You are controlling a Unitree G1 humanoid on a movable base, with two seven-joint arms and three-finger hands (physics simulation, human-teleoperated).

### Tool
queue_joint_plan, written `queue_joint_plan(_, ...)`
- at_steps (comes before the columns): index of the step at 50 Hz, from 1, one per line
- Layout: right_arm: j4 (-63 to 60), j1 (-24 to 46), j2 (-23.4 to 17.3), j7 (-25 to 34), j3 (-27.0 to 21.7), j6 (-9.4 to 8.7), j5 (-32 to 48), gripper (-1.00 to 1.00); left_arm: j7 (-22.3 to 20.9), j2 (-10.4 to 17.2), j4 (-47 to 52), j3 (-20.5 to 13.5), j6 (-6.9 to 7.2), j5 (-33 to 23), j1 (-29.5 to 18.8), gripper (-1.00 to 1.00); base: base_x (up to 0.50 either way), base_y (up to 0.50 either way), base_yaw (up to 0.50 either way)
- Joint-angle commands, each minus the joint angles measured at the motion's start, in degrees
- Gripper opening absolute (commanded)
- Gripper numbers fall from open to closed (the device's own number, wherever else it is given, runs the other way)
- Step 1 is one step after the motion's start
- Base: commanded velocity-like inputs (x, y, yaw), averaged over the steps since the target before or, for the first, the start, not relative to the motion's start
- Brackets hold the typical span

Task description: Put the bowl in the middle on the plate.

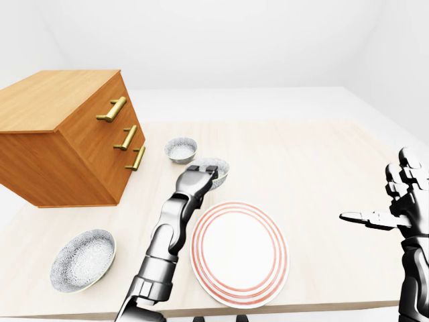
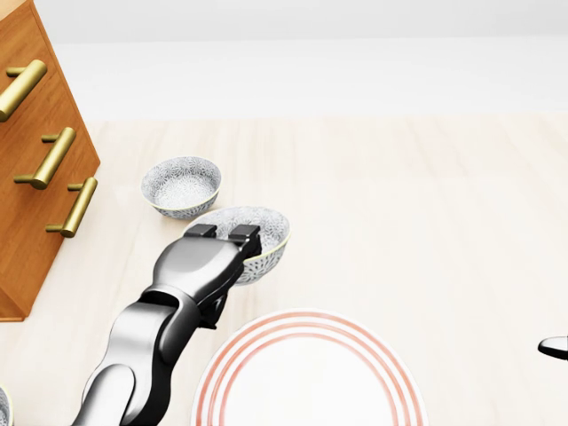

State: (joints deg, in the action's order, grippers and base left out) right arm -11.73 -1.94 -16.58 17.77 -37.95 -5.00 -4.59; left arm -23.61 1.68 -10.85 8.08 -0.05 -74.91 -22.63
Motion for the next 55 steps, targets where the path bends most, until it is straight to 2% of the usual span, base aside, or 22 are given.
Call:
queue_joint_plan(1, 0.73, 0.01, -0.01, -0.08, 0.17, 0.0, 0.07, 1.0, -0.21, -1.46, 8.94, 1.07, -1.75, 0.8, 4.78, -1.0, 0.0, 0.0, 0.0)
queue_joint_plan(4, -0.29, -0.16, 0.04, -0.01, 0.1, 0.0, 0.11, 1.0, 0.22, -1.58, 10.11, 1.06, -1.33, 0.65, 5.95, -1.0, 0.0, 0.0, 0.0)
queue_joint_plan(14, -0.43, -0.05, 0.03, 0.09, 0.02, 0.0, 0.18, 1.0, 0.49, -2.08, 13.42, 2.32, -2.18, 1.03, 9.14, -1.0, 0.0, 0.0, 0.0)
queue_joint_plan(22, -0.15, -0.1, 0.17, 0.17, -0.06, 0.0, 0.25, 1.0, -0.84, -2.71, 17.63, 3.41, -2.07, 0.88, 11.09, -1.0, 0.0, 0.0, 0.0)
queue_joint_plan(29, -0.16, -0.26, 0.22, 0.16, 0.0, 0.0, 0.26, 1.0, -0.53, -3.04, 18.99, 4.33, -2.78, 1.06, 12.55, -1.0, 0.0, 0.0, 0.0)
queue_joint_plan(31, 0.16, -0.24, 0.25, 0.17, 0.04, 0.0, 0.28, 1.0, -0.77, -3.03, 18.39, 3.71, -2.17, 1.38, 12.19, -1.0, 0.0, 0.0, 0.0)
queue_joint_plan(34, -0.02, -0.27, 0.19, 0.11, 0.08, 0.0, 0.28, 1.0, 0.17, -2.12, 16.46, 2.4, -2.48, 2.2, 10.63, -1.0, 0.0, 0.0, 0.0)
queue_joint_plan(39, -0.36, -0.42, 0.33, 0.16, 0.13, 0.0, 0.44, 1.0, 0.15, -2.19, 16.96, 2.63, -2.51, 2.11, 10.97, -1.0, 0.0, 0.0, 0.0)
queue_joint_plan(45, 0.04, -0.22, 0.2, 0.17, 0.07, 0.0, 0.42, 1.0, -0.54, -3.12, 20.34, 4.83, -2.52, 1.07, 13.86, -1.0, 0.0, 0.0, 0.0)
queue_joint_plan(55, -0.48, -0.28, 0.29, 0.28, -0.01, 0.0, 0.56, 1.0, -1.96, -3.37, 24.02, 5.84, -2.12, 0.93, 15.99, -1.0, 0.0, 0.0, 0.0)
